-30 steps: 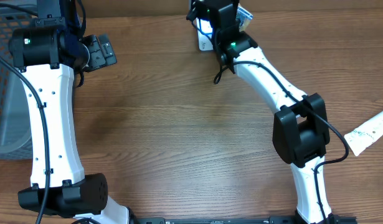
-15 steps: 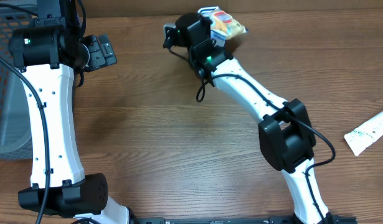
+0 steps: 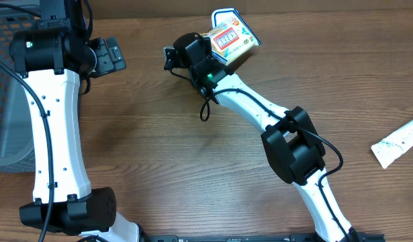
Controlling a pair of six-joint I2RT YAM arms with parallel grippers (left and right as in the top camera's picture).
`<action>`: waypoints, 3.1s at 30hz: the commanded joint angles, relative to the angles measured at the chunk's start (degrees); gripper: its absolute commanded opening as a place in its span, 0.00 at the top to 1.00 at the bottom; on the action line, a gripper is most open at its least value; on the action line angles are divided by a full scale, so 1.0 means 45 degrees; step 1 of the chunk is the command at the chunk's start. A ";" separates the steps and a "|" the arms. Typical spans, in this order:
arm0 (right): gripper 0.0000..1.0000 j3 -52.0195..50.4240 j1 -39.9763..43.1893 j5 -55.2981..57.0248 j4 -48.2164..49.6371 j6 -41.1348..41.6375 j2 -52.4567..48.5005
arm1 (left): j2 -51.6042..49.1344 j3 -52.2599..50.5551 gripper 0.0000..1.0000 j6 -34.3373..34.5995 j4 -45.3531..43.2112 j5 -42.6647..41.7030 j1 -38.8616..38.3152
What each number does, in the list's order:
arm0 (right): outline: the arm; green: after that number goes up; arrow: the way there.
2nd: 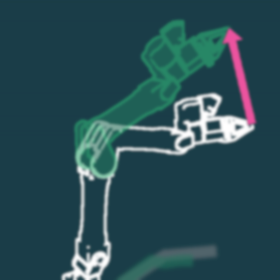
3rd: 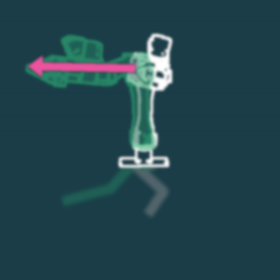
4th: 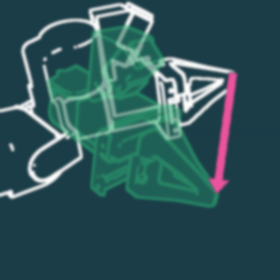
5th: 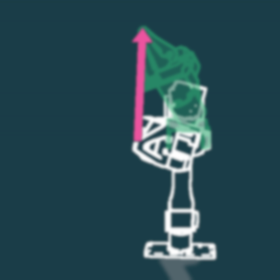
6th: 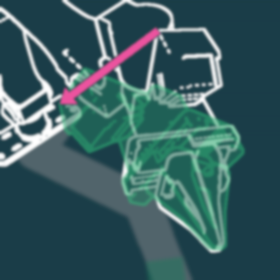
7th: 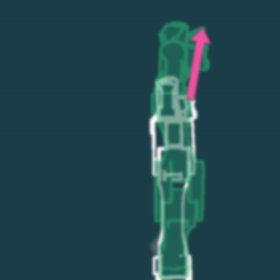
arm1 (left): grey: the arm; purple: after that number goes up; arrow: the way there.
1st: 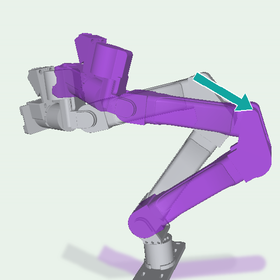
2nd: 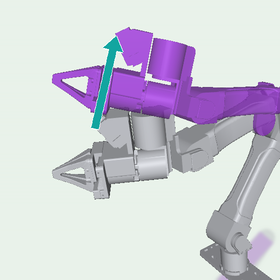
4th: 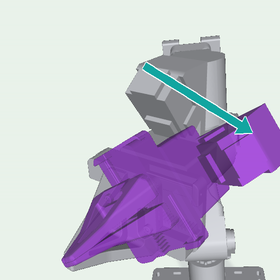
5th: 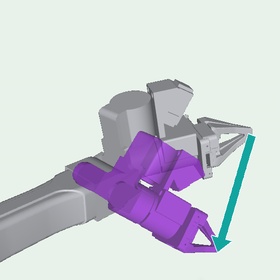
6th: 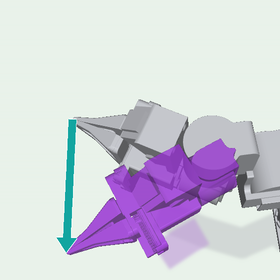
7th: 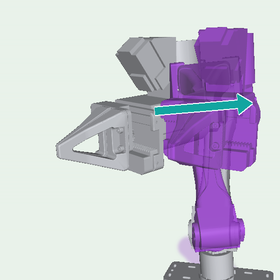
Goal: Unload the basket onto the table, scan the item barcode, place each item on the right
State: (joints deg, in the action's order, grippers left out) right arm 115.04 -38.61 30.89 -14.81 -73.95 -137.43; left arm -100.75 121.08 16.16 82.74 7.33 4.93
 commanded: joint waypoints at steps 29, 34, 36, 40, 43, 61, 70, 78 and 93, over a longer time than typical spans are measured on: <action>0.96 0.0165 0.1253 0.1064 0.0350 0.1700 0.4031 | -0.0019 -0.0044 0.00 0.0034 -0.0010 0.0126 0.0068; 0.96 0.0165 0.2380 0.3065 0.0228 0.4260 0.5450 | -0.0019 -0.0044 0.00 0.0034 -0.0010 0.0126 0.0068; 0.96 0.0165 0.2929 0.3827 -0.0549 0.5702 0.5863 | -0.0019 -0.0044 0.00 0.0034 -0.0015 0.0121 0.0068; 0.96 0.0165 0.4425 0.4367 -0.4702 0.9573 0.6504 | -0.0019 -0.0044 0.00 0.0034 -0.0015 0.0126 0.0068; 0.96 0.0165 0.5843 0.4002 -0.8354 1.3444 0.6611 | -0.0019 -0.0044 0.00 0.0034 -0.0015 0.0126 0.0068; 0.96 -0.1506 1.4921 -0.5848 -1.5698 2.0395 0.6067 | -0.0019 -0.0044 0.00 0.0034 -0.0015 0.0126 0.0068; 0.00 -0.1005 1.5159 -1.1691 -1.5164 1.8360 0.6679 | -0.0019 -0.0044 0.00 0.0034 -0.0491 0.0131 0.0068; 0.00 -0.0053 1.3430 -1.4877 -0.7597 1.8554 0.9190 | -0.0019 -0.0044 0.00 0.0151 -0.6266 0.0117 0.0068; 0.00 -0.0335 0.8709 -0.6960 -0.5226 1.2658 1.3838 | 0.2691 0.0092 0.00 -0.3900 -0.7956 0.2783 0.0068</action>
State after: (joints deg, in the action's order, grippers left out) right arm 114.74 3.84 -13.02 -37.26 -10.96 -76.93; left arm -94.35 120.86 2.09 46.76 18.09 4.93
